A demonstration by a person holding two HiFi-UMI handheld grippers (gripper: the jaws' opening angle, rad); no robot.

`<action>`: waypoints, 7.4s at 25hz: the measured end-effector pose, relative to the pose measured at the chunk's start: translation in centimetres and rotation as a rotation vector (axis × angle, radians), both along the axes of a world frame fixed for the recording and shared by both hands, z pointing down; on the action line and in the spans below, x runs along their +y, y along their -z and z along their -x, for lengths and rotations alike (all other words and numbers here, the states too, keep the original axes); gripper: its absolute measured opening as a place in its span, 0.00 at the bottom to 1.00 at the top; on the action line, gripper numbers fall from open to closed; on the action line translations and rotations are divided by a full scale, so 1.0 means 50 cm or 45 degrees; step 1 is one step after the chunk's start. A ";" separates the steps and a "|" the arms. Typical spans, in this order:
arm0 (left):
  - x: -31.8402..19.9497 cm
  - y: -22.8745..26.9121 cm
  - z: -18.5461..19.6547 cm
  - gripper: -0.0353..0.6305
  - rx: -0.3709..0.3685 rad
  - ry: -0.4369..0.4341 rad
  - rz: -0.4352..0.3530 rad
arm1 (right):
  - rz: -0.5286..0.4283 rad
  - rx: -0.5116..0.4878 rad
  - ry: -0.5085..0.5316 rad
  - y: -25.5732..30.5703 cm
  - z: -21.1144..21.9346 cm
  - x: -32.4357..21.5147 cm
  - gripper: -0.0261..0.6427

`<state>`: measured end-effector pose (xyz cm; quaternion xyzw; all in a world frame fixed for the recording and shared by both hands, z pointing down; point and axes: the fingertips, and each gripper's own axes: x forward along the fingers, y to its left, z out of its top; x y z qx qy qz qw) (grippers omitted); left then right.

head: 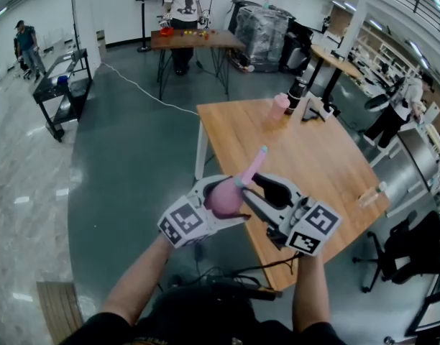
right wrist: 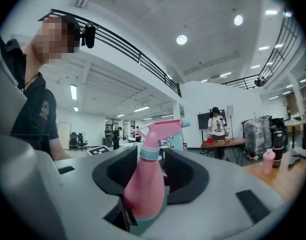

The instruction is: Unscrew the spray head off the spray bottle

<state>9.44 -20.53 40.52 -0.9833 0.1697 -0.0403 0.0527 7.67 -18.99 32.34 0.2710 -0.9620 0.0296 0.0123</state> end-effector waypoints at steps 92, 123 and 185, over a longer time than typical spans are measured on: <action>-0.041 -0.006 -0.002 0.72 0.018 0.222 0.008 | 0.113 -0.043 -0.289 -0.004 -0.026 -0.010 0.28; -0.079 -0.036 0.023 0.72 -0.179 0.519 -0.093 | 0.209 -0.107 -0.524 -0.016 0.006 -0.066 0.25; -0.010 -0.105 0.001 0.72 -0.170 -0.010 0.183 | -0.021 -0.345 -0.248 0.081 -0.109 -0.040 0.23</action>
